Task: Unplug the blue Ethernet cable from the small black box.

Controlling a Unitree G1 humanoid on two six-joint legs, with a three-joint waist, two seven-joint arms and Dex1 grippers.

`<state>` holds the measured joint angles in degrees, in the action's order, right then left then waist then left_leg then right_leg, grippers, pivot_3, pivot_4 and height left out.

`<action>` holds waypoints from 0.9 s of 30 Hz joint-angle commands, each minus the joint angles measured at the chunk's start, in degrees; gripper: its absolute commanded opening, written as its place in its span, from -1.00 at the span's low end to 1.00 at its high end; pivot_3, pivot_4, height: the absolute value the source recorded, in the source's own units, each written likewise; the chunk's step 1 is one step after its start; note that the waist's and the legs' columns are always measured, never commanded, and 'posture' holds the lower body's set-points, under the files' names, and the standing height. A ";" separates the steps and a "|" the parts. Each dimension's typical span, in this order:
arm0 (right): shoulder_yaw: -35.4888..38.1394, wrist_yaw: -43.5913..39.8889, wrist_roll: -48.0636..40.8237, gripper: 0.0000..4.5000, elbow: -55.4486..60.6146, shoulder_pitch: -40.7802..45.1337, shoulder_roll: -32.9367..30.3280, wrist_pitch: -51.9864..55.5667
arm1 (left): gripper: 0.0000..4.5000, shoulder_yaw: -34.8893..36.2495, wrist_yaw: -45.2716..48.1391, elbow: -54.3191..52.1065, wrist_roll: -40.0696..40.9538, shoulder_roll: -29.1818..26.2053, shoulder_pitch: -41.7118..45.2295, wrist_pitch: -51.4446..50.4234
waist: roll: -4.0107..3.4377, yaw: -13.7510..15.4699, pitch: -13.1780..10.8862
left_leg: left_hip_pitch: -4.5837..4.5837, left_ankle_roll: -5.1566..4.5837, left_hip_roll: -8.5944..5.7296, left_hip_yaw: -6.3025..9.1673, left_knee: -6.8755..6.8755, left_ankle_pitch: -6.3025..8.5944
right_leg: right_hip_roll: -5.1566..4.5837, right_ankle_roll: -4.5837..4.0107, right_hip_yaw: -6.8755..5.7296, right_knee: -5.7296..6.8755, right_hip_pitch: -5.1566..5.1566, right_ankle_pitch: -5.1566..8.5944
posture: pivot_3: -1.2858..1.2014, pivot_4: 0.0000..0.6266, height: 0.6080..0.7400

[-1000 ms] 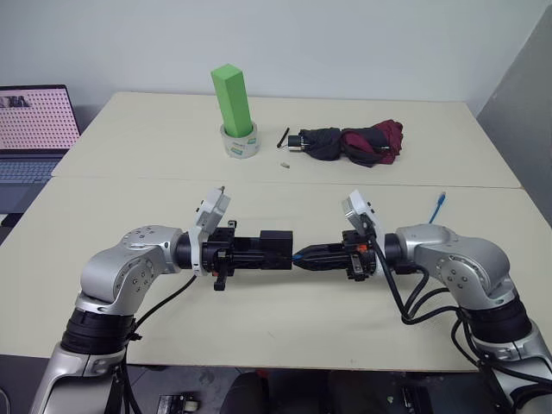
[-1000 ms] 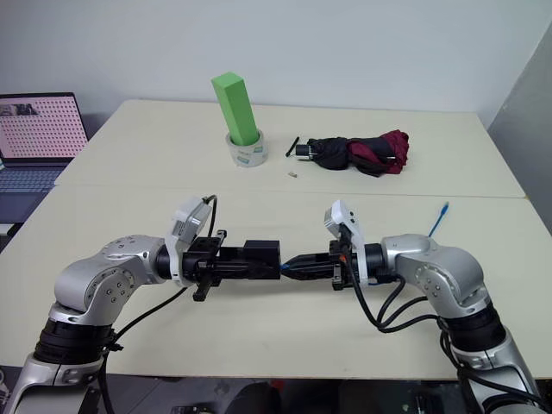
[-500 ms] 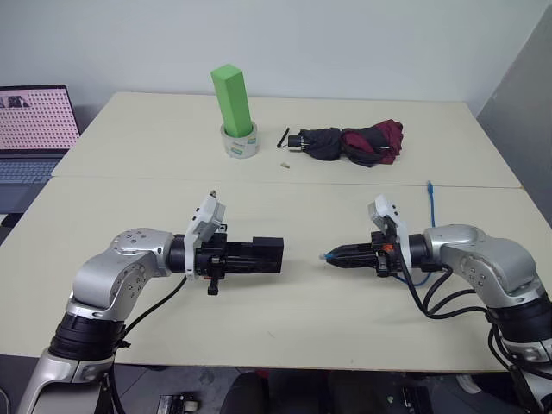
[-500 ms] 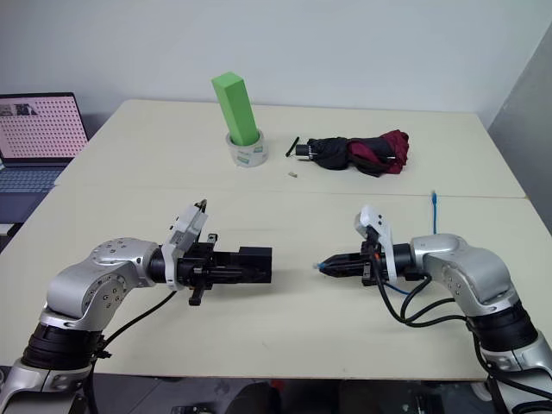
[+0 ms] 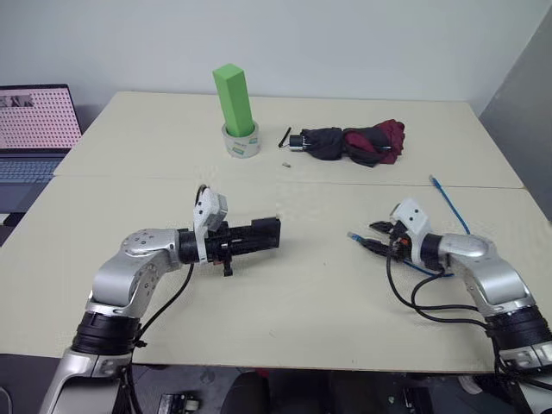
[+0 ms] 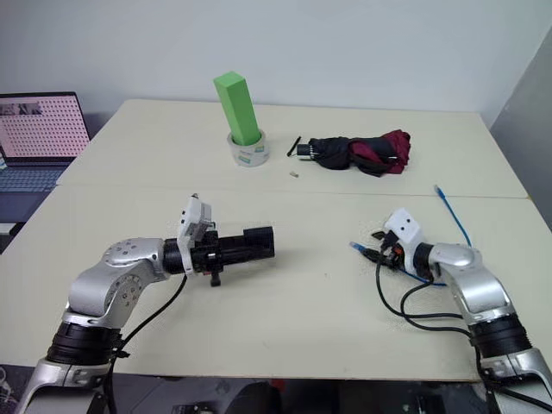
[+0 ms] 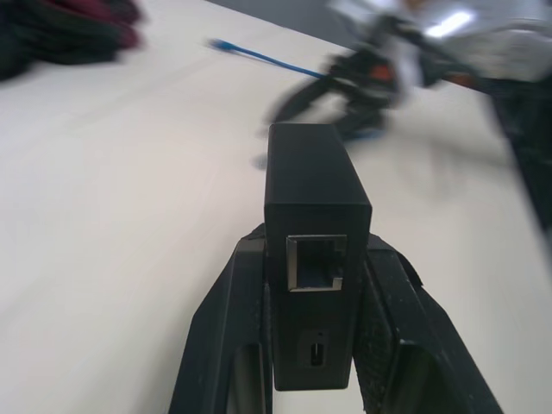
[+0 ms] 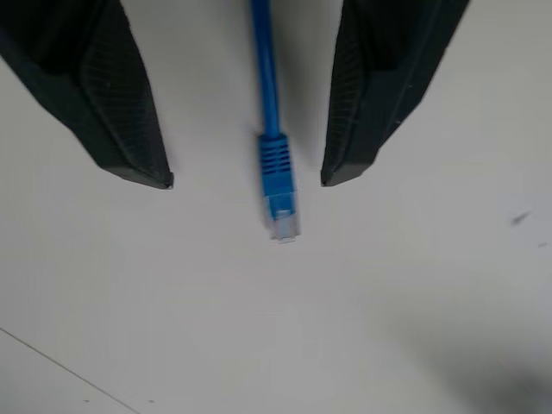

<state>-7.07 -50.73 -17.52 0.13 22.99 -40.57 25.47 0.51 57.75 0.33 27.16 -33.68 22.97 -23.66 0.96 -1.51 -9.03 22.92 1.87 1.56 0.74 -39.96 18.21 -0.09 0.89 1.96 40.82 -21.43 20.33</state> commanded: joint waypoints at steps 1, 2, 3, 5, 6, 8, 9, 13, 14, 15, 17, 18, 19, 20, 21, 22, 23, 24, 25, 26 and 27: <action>2.61 -3.26 -6.42 0.74 11.04 0.88 -0.53 4.97 | -0.65 4.70 -10.94 4.33 -5.10 3.27 2.07 7.70 | 0.00 -0.09 0.00 | 0.00 0.00 0.01 0.00 0.00 0.00 | 0.01 0.00 0.00 0.02 -0.01 0.00 | 0.03 -0.52 1.00; 2.39 -3.19 -7.37 0.85 13.55 1.35 -0.01 6.09 | -0.65 5.60 -14.11 6.00 -6.92 4.18 2.12 10.13 | 0.00 -0.13 0.00 | 0.00 0.00 0.03 0.02 0.00 0.00 | 0.02 0.00 -0.02 0.03 -0.01 0.00 | 0.03 -0.52 1.00; 1.80 -2.40 -7.73 0.85 15.84 2.05 0.94 6.94 | -0.65 6.30 -17.26 7.79 -9.13 4.91 1.92 13.55 | 0.00 -0.17 0.00 | 0.00 0.00 0.04 0.03 0.00 0.00 | 0.03 0.00 -0.03 0.03 0.00 0.00 | 0.03 -0.52 1.00; 0.49 -0.42 -7.42 0.85 18.63 3.49 2.99 8.18 | -0.65 7.27 -21.45 10.99 -12.11 5.82 1.61 18.47 | 0.00 -0.23 0.00 | 0.00 0.00 0.04 0.02 0.01 0.00 | 0.03 0.00 -0.03 0.03 -0.01 0.00 | 0.03 -0.52 1.00; -0.34 0.49 -6.87 0.85 19.57 4.35 4.05 8.57 | -0.65 7.97 -23.17 12.53 -12.76 6.32 1.49 20.27 | 0.00 -0.21 0.00 | -0.01 0.00 0.03 0.03 0.01 0.00 | 0.03 0.00 -0.02 0.03 -0.01 0.00 | 0.03 -0.52 1.00; -2.00 1.62 -5.42 0.85 20.45 5.98 5.69 8.83 | -0.65 8.88 -25.81 15.63 -14.17 7.01 1.44 23.90 | 0.01 -0.11 0.01 | 0.01 0.01 0.02 0.03 0.00 0.00 | 0.02 0.00 -0.03 0.03 -0.02 0.00 | 0.03 -0.52 1.00; -2.85 2.02 -4.75 0.85 20.60 6.76 6.40 8.77 | -0.65 9.34 -26.92 17.30 -14.46 7.43 1.50 25.22 | 0.01 -0.09 0.01 | 0.01 0.01 0.02 0.03 -0.01 0.00 | 0.01 0.00 -0.04 0.03 -0.02 0.00 | 0.03 -0.52 1.00; -5.38 2.50 -3.24 0.85 20.32 8.98 8.18 8.46 | -0.65 11.59 -31.04 24.11 -14.62 9.38 2.05 29.39 | 0.06 0.15 0.03 | 0.02 0.01 -0.04 0.03 -0.03 -0.01 | -0.08 0.00 -0.06 0.02 -0.01 0.00 | 0.03 -0.52 1.00; -5.67 2.41 -3.04 0.85 20.17 9.20 8.32 8.48 | -0.65 11.88 -31.29 25.34 -14.45 9.67 2.17 30.07 | 0.06 0.15 0.03 | 0.02 0.02 -0.05 0.03 -0.03 -0.01 | -0.09 0.00 -0.08 0.01 -0.01 0.00 | 0.03 -0.52 1.00; -5.93 2.31 -2.76 0.85 20.01 9.37 8.28 8.49 | -0.65 12.18 -31.88 26.44 -14.47 9.95 2.28 30.60 | 0.06 0.13 0.03 | 0.02 0.02 -0.05 0.04 -0.03 -0.01 | -0.09 0.00 -0.09 0.01 -0.01 0.00 | 0.03 -0.52 1.00; -6.18 2.15 -2.43 0.85 19.85 9.49 8.21 8.50 | -0.65 12.22 -32.52 28.37 -15.07 10.22 2.33 31.76 | 0.06 0.04 0.03 | 0.02 0.02 -0.04 0.03 -0.03 -0.01 | -0.10 0.00 -0.09 0.02 -0.02 0.00 | 0.03 -0.52 1.00; -6.23 2.14 -2.30 0.85 19.84 9.52 8.25 8.53 | -0.65 12.27 -32.78 29.08 -15.15 10.35 2.28 32.14 | 0.06 -0.01 0.03 | 0.02 0.02 -0.04 0.03 -0.03 -0.01 | -0.09 0.00 -0.10 0.03 -0.03 0.00 | 0.03 -0.52 1.00; -6.24 2.16 -2.24 0.86 19.88 9.51 8.31 8.62 | -0.50 12.12 -32.75 29.69 -15.14 10.41 2.17 32.16 | 0.06 -0.03 0.03 | 0.02 0.02 -0.03 0.03 -0.03 -0.01 | -0.09 0.00 -0.11 0.04 -0.03 0.00 | 0.03 -0.52 1.00; -6.23 2.21 -2.20 0.86 19.95 9.49 8.39 8.76 | -0.34 11.99 -32.57 30.13 -15.05 10.44 2.05 32.30 | 0.06 -0.04 0.03 | 0.02 0.02 -0.03 0.04 -0.03 -0.01 | -0.09 0.00 -0.11 0.04 -0.03 0.00 | 0.03 -0.52 1.00; -6.23 2.25 -2.07 0.86 20.06 9.45 8.47 8.88 | -0.26 12.22 -32.45 30.34 -14.42 10.68 1.98 31.85 | 0.06 -0.04 0.03 | 0.02 0.02 -0.03 0.03 -0.03 -0.01 | -0.09 0.00 -0.11 0.05 -0.03 0.00 | 0.03 -0.52 1.00; -6.22 2.30 -1.97 0.86 20.19 9.41 8.54 9.03 | -0.17 12.28 -32.09 30.43 -14.04 10.72 1.86 31.66 | 0.06 -0.05 0.03 | 0.01 0.02 -0.03 0.03 -0.03 -0.01 | -0.09 0.00 -0.11 0.05 -0.03 0.00 | 0.03 -0.52 1.00; -6.28 2.34 -1.90 0.86 20.45 9.33 8.55 9.32 | -0.09 12.63 -31.62 30.04 -13.27 10.77 1.57 31.37 | 0.06 -0.05 0.03 | 0.01 0.02 -0.03 0.03 -0.03 -0.01 | -0.09 0.00 -0.10 0.05 -0.03 0.00 | 0.03 -0.52 1.00; -6.37 2.33 -1.85 0.86 20.74 9.26 8.48 9.67 | 0.02 12.99 -31.30 29.50 -12.51 10.77 1.29 30.73 | 0.06 -0.05 0.03 | 0.02 0.02 -0.03 0.04 -0.03 -0.01 | -0.09 0.00 -0.11 0.05 -0.03 0.00 | 0.03 -0.52 1.00; -6.46 2.27 -1.94 0.86 21.17 9.12 8.35 10.15 | 0.06 13.18 -30.98 28.64 -12.11 10.55 0.78 30.28 | 0.06 -0.05 0.03 | 0.02 0.02 -0.03 0.04 -0.03 -0.01 | -0.09 0.00 -0.11 0.05 -0.03 0.00 | 0.03 -0.52 1.00; -6.42 2.20 -2.13 0.86 21.48 8.98 8.26 10.59 | 0.17 13.19 -30.67 27.76 -11.85 10.36 0.23 29.89 | 0.06 -0.08 0.03 | 0.01 0.02 -0.03 0.04 -0.03 -0.01 | -0.09 0.00 -0.11 0.05 -0.03 0.00 | 0.03 -0.52 1.00; -6.32 2.20 -2.28 0.86 21.73 8.85 8.24 10.95 | 0.28 13.16 -30.38 26.89 -11.64 10.19 -0.35 29.42 | 0.06 -0.11 0.04 | 0.01 0.02 -0.03 0.04 -0.03 -0.01 | -0.09 0.00 -0.11 0.05 -0.03 0.00 | 0.03 -0.52 1.00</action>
<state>-13.85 -48.50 -19.18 19.21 31.17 -32.31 35.90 12.57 26.65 30.44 14.26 -22.81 23.58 6.20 1.02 -1.62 -9.00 22.93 1.90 1.53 0.77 -39.99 18.20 -0.19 0.89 1.85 40.87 -21.46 20.33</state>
